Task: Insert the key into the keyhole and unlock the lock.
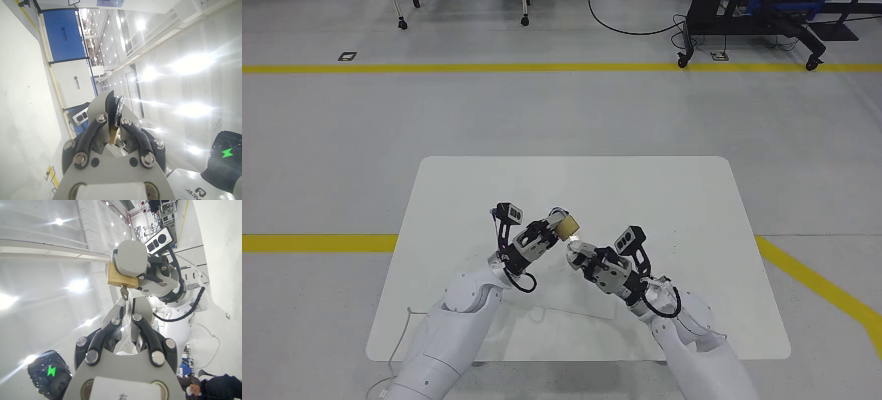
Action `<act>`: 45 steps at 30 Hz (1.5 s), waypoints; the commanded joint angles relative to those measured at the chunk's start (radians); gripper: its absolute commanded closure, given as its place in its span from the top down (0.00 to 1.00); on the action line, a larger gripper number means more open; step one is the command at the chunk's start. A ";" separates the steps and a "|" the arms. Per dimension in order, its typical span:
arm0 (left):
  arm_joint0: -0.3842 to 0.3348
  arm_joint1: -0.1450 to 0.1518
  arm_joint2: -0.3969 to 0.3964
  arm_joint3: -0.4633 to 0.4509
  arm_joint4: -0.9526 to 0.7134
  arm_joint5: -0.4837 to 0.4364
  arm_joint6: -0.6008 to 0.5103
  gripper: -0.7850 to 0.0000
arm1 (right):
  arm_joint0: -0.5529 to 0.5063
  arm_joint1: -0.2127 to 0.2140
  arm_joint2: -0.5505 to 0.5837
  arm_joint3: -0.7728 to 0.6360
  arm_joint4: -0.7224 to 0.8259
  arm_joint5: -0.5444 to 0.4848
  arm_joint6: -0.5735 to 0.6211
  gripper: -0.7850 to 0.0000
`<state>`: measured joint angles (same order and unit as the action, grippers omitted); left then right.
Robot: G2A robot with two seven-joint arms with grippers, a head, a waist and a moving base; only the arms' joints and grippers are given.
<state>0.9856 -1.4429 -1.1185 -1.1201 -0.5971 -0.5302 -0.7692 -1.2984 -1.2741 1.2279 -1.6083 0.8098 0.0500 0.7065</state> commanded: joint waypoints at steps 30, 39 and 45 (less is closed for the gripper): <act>0.027 0.023 -0.066 -0.025 0.066 -0.051 -0.002 0.00 | 0.011 0.017 0.062 0.002 0.195 0.249 0.101 1.00; 0.042 0.023 -0.059 -0.051 0.102 0.001 0.062 0.00 | -0.021 0.019 0.030 -0.061 -0.107 0.059 -0.095 0.46; 0.042 0.025 -0.058 -0.068 0.159 0.007 0.102 0.00 | -0.027 0.023 -0.003 -0.079 -0.238 0.064 -0.123 0.25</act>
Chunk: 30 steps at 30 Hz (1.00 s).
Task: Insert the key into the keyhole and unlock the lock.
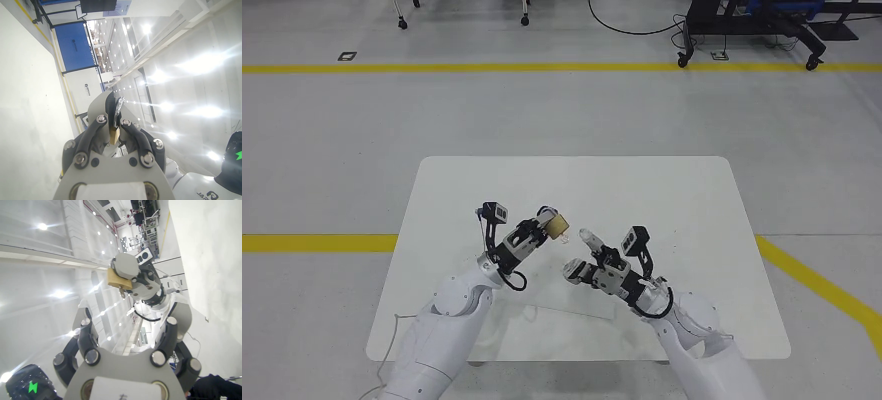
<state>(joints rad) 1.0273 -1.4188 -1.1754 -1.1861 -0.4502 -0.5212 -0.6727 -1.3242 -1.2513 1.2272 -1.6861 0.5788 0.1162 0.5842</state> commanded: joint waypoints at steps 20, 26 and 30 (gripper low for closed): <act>0.004 0.010 0.008 -0.026 0.102 -0.028 0.003 0.00 | 0.005 -0.002 -0.001 -0.007 0.047 0.011 -0.017 0.11; 0.011 0.011 0.012 -0.037 0.147 -0.054 0.038 0.00 | 0.017 -0.006 0.003 0.017 0.163 0.078 0.006 0.00; 0.012 0.011 0.016 -0.042 0.158 -0.063 0.049 0.00 | 0.028 -0.007 -0.001 0.032 0.205 0.121 0.016 0.00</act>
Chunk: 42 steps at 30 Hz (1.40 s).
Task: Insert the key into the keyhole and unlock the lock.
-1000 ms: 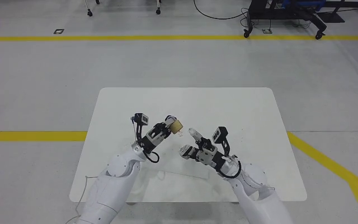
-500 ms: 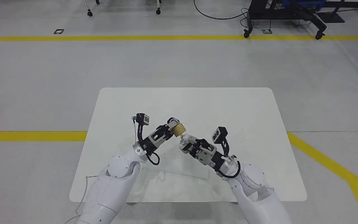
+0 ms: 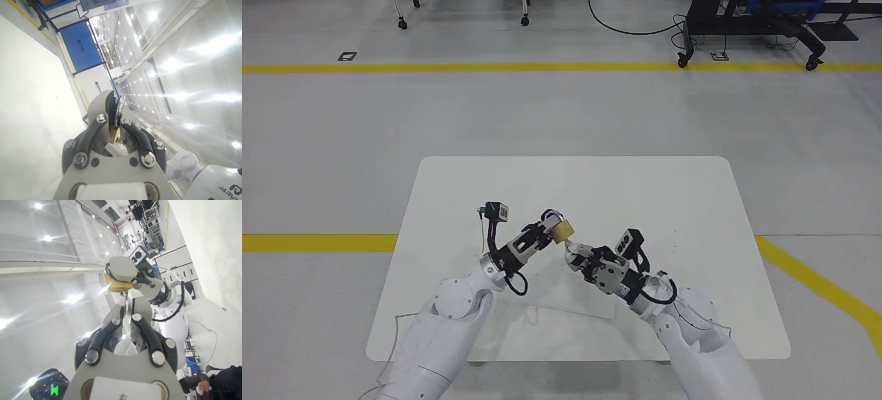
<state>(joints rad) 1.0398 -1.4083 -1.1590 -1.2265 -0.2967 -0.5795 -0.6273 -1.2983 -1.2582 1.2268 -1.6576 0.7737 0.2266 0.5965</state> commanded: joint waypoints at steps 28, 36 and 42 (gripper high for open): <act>0.028 0.025 -0.061 -0.026 0.079 -0.054 0.042 0.00 | -0.040 0.020 0.148 -0.018 0.223 0.080 0.073 1.00; 0.036 0.035 -0.092 -0.055 0.200 -0.054 0.083 0.00 | -0.040 0.020 0.148 -0.018 0.223 0.080 0.073 1.00; 0.038 0.037 -0.080 -0.055 0.256 -0.024 0.068 0.00 | -0.040 0.020 0.148 -0.018 0.223 0.080 0.073 1.00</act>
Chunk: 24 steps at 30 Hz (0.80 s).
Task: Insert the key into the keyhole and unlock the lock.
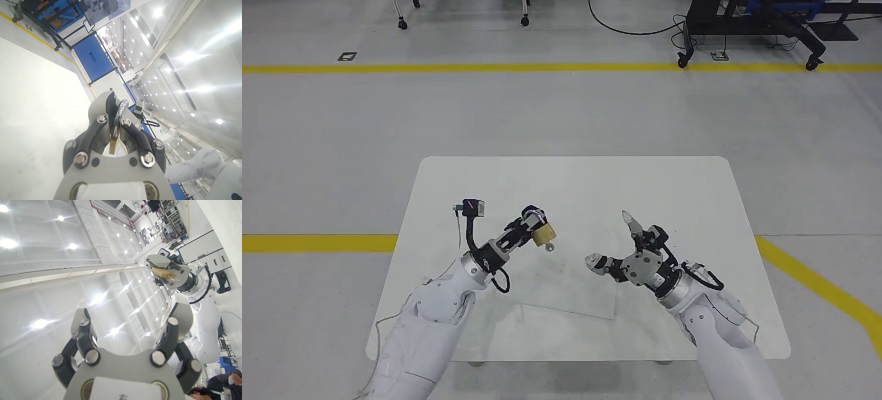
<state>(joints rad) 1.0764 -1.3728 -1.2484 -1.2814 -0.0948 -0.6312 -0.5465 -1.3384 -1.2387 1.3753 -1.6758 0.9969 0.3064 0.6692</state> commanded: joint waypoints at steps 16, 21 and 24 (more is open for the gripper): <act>-0.080 0.017 0.151 0.095 0.558 0.277 -0.169 0.02 | 0.000 0.000 0.000 0.000 0.000 0.000 0.000 1.00; -0.097 0.018 0.164 0.104 0.620 0.318 -0.133 0.93 | 0.000 0.000 0.000 0.000 0.000 0.000 0.000 1.00; -0.103 0.020 0.173 0.094 0.654 0.332 -0.133 1.00 | 0.000 0.000 0.000 0.000 0.000 0.000 0.000 1.00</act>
<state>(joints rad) 0.9737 -1.3535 -1.0781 -1.1828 0.5491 -0.3030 -0.6835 -1.3384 -1.2387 1.3753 -1.6758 0.9969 0.3064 0.6692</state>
